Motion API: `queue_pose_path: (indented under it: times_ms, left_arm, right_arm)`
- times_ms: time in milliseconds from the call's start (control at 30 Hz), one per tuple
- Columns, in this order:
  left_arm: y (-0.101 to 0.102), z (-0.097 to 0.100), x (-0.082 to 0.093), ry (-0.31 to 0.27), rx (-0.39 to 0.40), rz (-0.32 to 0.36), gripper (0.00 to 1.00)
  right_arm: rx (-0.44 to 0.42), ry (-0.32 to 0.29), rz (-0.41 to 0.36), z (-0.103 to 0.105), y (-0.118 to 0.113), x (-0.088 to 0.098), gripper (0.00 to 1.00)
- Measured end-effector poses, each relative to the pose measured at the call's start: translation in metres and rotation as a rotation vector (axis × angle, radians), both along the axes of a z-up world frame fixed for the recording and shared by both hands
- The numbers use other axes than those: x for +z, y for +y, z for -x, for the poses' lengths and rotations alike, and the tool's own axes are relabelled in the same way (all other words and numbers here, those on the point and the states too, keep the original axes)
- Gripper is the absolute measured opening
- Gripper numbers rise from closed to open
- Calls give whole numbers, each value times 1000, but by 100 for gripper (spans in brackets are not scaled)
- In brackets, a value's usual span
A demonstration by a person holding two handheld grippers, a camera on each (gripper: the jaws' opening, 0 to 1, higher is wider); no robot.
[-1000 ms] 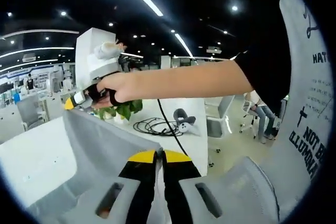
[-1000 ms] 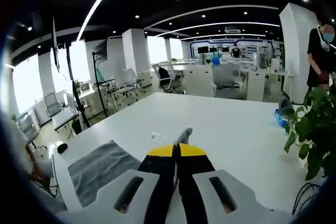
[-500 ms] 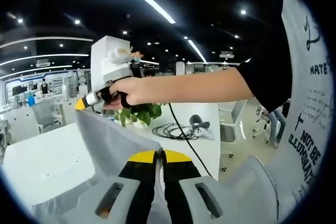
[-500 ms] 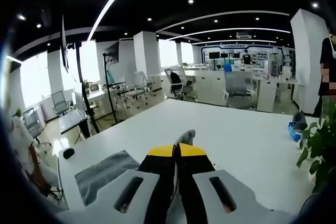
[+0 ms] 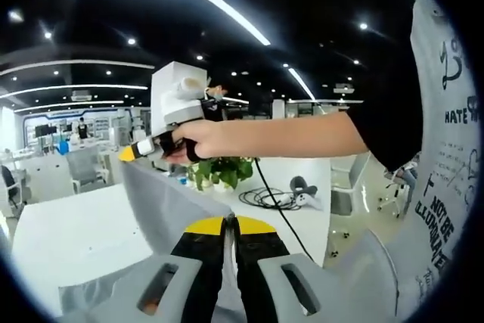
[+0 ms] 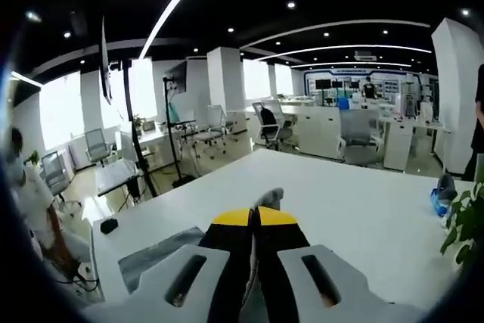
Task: Fold the towel on the table until its edges align and the towel forms a compact rectangular stack.
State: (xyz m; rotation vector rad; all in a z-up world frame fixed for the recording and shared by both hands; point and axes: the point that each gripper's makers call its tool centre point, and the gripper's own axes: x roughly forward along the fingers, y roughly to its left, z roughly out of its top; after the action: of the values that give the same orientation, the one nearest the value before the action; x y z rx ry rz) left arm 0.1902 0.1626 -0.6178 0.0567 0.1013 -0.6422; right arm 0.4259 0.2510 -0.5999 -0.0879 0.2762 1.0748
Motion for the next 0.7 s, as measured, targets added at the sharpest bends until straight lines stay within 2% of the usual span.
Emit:
queue_pose_path:
  times_ms: [333, 700]
  left_arm:
    - [31, 11, 5, -6, 81, 33, 4]
    - [58, 19, 6, -9, 159, 29, 4]
  right_arm:
    - [55, -2, -11, 14, 36, 7, 0]
    - [103, -6, -18, 26, 65, 10, 0]
